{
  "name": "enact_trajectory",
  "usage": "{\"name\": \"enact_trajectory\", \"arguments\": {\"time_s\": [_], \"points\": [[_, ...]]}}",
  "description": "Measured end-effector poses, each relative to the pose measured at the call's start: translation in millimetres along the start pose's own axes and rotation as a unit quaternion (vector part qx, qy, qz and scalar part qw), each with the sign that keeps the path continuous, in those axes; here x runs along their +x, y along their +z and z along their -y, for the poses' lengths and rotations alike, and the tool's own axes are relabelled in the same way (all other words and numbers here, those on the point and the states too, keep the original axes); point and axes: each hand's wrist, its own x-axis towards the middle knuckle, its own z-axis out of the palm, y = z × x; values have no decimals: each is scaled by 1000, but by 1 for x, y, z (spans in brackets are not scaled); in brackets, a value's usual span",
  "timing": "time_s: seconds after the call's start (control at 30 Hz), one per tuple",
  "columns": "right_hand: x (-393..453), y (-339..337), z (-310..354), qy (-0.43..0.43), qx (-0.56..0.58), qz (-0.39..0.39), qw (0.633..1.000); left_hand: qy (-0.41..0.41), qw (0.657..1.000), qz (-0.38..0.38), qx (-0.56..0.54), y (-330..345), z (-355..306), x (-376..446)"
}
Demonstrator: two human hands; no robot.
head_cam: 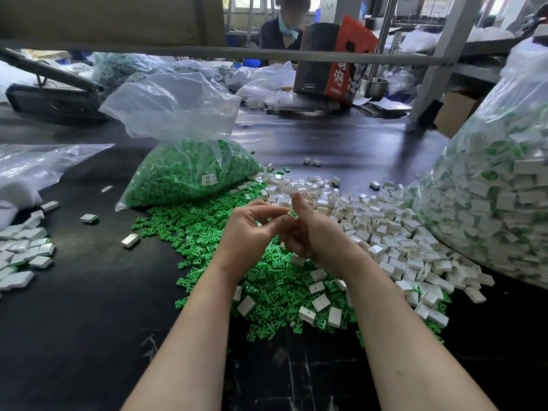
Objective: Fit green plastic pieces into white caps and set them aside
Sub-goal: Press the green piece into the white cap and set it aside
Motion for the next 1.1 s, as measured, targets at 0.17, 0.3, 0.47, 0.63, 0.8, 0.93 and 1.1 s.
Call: {"name": "enact_trajectory", "arguments": {"time_s": [0.17,0.3,0.47,0.63,0.8,0.93,1.1], "points": [[1,-2,-5,14,79,-2,997,-6,1000,4,-13,1,-1,1],[2,-2,-7,9,100,7,995,1,1000,3,-7,2,0,3],[3,-3,-8,5,145,36,989,-2,1000,9,-13,2,1,3],[4,-3,-9,-5,124,34,992,-48,998,10,-37,5,1,2],[6,-1,-10,-24,77,29,996,-73,995,-10,-70,12,-2,2],[8,0,-12,-37,41,8,998,-91,993,-23,-77,17,-4,3],[7,0,-12,-52,40,11,998,-99,989,-40,-101,21,-5,3]]}}
